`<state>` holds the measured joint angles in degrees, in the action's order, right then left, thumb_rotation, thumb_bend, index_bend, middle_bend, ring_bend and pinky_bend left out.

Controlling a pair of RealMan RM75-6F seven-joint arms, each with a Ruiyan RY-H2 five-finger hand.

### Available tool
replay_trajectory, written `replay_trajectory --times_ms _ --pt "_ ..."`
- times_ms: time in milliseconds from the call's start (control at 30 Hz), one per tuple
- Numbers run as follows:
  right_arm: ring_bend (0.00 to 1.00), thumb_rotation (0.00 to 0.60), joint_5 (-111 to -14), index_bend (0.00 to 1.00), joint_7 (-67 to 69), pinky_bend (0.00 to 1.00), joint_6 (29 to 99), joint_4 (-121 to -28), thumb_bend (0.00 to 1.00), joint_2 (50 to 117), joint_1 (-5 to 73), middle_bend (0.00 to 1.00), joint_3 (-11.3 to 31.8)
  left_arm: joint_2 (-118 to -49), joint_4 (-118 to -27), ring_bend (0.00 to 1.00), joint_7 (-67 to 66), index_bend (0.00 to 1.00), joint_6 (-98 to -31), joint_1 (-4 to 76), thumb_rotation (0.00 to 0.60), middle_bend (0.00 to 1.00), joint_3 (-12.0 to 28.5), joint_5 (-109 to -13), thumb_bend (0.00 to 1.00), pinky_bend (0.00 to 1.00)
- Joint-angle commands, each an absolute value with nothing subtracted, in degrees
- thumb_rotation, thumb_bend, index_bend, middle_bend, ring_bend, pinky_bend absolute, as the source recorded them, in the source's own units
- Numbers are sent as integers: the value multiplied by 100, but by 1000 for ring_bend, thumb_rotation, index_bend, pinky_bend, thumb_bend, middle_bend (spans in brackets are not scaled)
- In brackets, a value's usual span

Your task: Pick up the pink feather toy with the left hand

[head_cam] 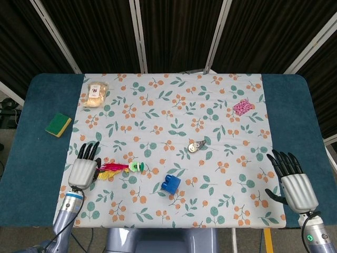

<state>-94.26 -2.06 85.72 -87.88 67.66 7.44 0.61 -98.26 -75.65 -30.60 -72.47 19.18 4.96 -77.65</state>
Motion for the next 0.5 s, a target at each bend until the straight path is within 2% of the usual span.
replay_trajectory --times_ms 33,267,500 --pt "0 600 -9425 0 -206 0 8580 -8786 87 6767 741 0 65 -9760 -7625 0 -3052 578 -7297 1930 600 0 500 -7808 518 0" --pt "0 600 -9421 1 -202 0 8585 -8789 88 6763 743 0 75 -9556 -7908 0 -3072 591 -7390 1982 600 0 549 -7897 531 0" --pt "0 600 -9424 0 -221 0 8588 -8778 88 6773 739 0 73 -8993 -8576 0 -3426 595 -7578 2237 600 0 755 -8296 531 0"
